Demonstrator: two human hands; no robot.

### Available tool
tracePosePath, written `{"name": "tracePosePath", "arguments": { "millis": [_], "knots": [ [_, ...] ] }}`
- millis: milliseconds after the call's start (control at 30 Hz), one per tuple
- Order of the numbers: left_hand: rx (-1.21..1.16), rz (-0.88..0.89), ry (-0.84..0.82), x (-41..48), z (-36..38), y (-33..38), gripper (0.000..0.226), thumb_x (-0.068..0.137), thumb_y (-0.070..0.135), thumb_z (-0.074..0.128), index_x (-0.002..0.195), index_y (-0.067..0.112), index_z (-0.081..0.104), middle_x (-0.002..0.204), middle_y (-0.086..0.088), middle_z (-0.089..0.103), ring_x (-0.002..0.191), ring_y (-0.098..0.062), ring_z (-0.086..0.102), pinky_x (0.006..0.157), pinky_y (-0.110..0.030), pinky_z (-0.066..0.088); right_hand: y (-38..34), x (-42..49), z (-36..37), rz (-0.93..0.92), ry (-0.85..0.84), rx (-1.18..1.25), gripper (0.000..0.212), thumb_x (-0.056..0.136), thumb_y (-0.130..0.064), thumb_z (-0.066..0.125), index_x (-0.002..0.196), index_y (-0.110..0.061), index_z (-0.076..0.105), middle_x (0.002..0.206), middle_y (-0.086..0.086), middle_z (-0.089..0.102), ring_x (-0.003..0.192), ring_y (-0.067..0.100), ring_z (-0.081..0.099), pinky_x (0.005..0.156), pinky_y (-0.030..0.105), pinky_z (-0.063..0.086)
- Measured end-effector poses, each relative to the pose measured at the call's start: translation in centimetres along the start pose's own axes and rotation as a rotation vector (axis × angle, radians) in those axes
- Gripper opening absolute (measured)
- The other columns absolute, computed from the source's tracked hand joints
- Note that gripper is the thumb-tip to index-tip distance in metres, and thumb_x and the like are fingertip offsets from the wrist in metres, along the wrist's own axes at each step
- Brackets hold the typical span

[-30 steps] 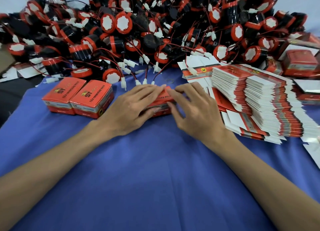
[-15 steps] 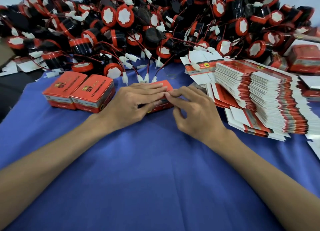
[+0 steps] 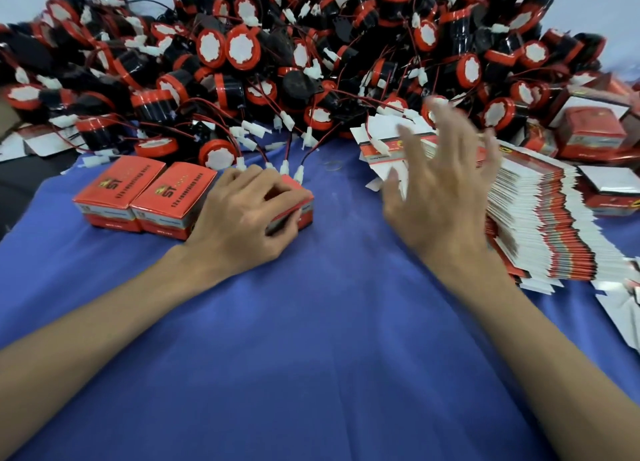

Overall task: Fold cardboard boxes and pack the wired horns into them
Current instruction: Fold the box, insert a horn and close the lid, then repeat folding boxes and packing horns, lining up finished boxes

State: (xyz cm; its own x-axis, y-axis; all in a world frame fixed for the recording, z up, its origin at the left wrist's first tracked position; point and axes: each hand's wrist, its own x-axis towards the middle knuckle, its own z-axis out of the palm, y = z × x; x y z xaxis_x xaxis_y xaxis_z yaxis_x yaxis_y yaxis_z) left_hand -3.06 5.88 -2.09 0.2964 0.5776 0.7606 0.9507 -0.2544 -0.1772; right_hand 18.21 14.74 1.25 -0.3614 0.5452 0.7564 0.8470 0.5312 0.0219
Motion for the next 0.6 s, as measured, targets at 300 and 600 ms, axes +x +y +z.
{"name": "tracePosePath", "arguments": {
  "millis": [300, 600],
  "knots": [
    [0.407, -0.294, -0.194, -0.6, 0.3, -2.7, 0.021, 0.093, 0.023, 0.05, 0.1, 0.01, 0.065, 0.096, -0.015, 0.057, 0.087, -0.033, 0.051, 0.068, -0.042, 0.034, 4.6, 0.2, 1.4, 0.312, -0.435, -0.227, 0.051, 0.098, -0.041, 0.039, 0.133, -0.004, 0.043, 0.133, 0.017, 0.054, 0.129, 0.031, 0.043, 0.11, 0.061, 0.017],
    [0.197, -0.171, 0.003, -0.9, 0.9, -2.9, 0.023, 0.085, 0.018, 0.056, 0.103, 0.011, 0.068, 0.109, -0.012, 0.062, 0.1, -0.027, 0.05, 0.086, -0.045, 0.035, 3.6, -0.1, 1.6, 0.107, -0.319, -0.186, 0.024, 0.095, -0.019, 0.046, 0.099, -0.007, 0.067, 0.099, 0.015, 0.071, 0.109, 0.034, 0.06, 0.109, 0.051, 0.023]
  ]
}}
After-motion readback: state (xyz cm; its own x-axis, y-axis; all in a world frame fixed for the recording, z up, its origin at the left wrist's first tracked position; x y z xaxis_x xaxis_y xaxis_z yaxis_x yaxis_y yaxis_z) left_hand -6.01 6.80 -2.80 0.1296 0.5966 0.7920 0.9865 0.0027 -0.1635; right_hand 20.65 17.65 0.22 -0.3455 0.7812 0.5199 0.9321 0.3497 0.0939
